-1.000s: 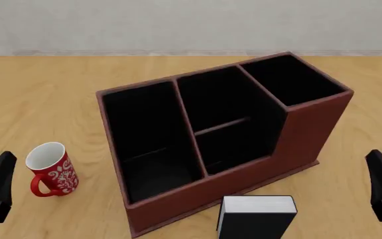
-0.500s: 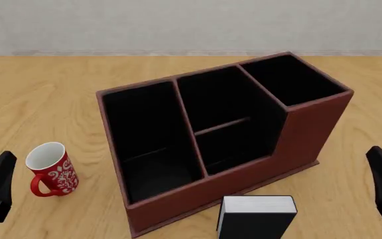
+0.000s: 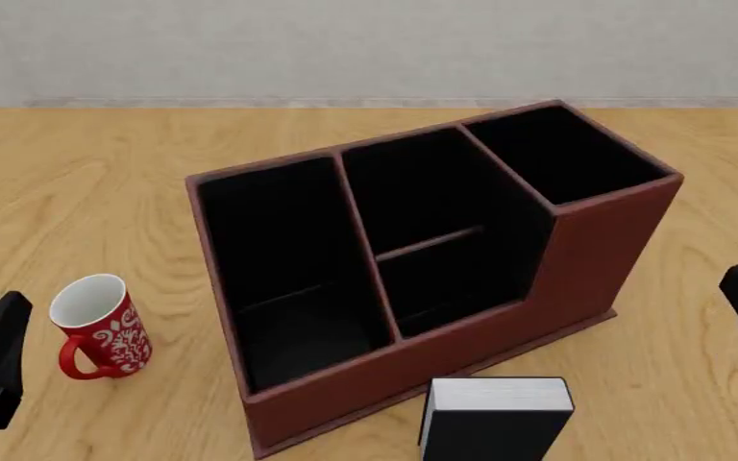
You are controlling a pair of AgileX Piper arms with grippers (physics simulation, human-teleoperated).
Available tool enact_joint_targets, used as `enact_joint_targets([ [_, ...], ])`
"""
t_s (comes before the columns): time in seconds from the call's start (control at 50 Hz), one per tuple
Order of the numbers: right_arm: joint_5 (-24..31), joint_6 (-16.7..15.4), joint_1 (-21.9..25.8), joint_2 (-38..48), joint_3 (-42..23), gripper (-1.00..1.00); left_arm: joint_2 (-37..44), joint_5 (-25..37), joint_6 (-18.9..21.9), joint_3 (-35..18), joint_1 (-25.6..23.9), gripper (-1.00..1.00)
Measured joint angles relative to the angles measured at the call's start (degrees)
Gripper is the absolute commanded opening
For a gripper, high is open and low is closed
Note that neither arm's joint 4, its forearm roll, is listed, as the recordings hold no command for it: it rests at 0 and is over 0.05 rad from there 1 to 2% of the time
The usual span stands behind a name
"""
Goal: Pick up the book and place it in the right compartment of the caddy.
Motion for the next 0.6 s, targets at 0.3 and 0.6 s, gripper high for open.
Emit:
enact_joint_targets([
  [0.3, 6.6, -6.3, 7.5, 6.8, -8.1, 1.00, 0.0, 0.0, 0.0, 0.0, 0.0, 1.00],
  [0.6, 10.4, -10.1, 13.1, 11.7, -12.1, 1.00, 0.0, 0.0, 0.0, 0.0, 0.0, 1.00],
])
